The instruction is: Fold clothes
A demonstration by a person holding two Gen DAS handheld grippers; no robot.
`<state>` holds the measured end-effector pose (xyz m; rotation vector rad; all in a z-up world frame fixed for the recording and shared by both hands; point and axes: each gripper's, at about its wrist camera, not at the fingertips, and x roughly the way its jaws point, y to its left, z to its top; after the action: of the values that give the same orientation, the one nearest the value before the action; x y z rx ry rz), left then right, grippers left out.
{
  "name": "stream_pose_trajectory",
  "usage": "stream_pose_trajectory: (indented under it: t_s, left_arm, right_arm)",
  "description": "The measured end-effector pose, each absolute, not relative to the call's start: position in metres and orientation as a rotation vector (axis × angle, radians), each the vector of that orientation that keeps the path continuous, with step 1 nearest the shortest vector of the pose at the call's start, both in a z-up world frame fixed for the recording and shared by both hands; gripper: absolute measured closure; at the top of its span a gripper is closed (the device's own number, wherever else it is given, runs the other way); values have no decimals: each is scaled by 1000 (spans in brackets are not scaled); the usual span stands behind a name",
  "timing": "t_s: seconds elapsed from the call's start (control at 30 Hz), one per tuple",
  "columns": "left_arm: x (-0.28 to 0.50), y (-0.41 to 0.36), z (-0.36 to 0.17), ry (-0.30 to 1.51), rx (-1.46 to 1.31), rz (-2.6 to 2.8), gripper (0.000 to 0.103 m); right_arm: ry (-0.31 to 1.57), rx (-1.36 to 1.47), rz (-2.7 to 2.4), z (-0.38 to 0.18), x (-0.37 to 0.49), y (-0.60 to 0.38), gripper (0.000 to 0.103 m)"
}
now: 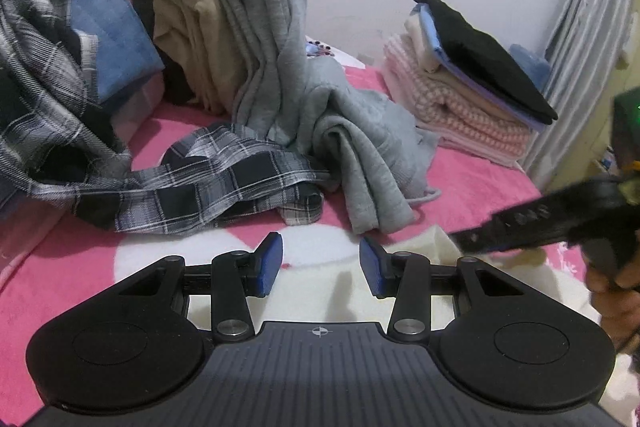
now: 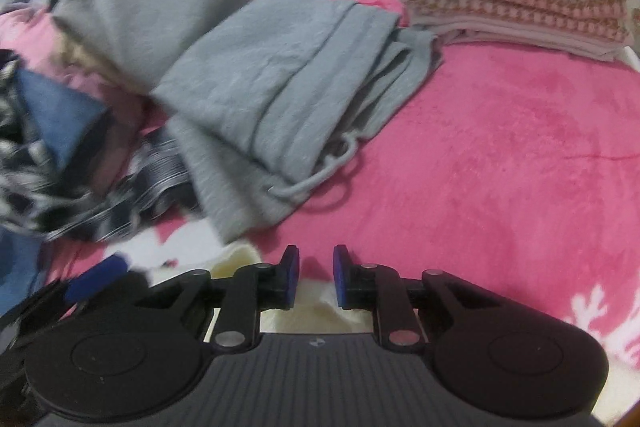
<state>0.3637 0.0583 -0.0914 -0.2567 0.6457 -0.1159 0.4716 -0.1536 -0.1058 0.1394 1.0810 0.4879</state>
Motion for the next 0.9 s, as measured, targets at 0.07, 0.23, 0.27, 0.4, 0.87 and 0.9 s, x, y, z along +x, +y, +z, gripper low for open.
stream_pose_trajectory:
  t_s: [0.07,0.23,0.27,0.4,0.87,0.9]
  left_arm:
    - [366,55,-91,638,-250,-119,61]
    - [378,39,-92,629,-223,-134,61]
    - [381,37,-93,634,-214,-138,61]
    - [391,26,-97,652,-177,-156,60]
    - [389,-4,-112,690,82,-241,60]
    - [387,-6,-112,685,109,-244,60]
  right_arm:
    - [1066,124,510,-103,463,-155,85]
    - [1011,110,539,-103,446,-160,85]
    - [998,122,542,-104,443,-162,85]
    - [966,179,562,-109,435,-173,85]
    - [890,36,611,-114,403,-196,86]
    - [887,34,605,-114,402,-200,86]
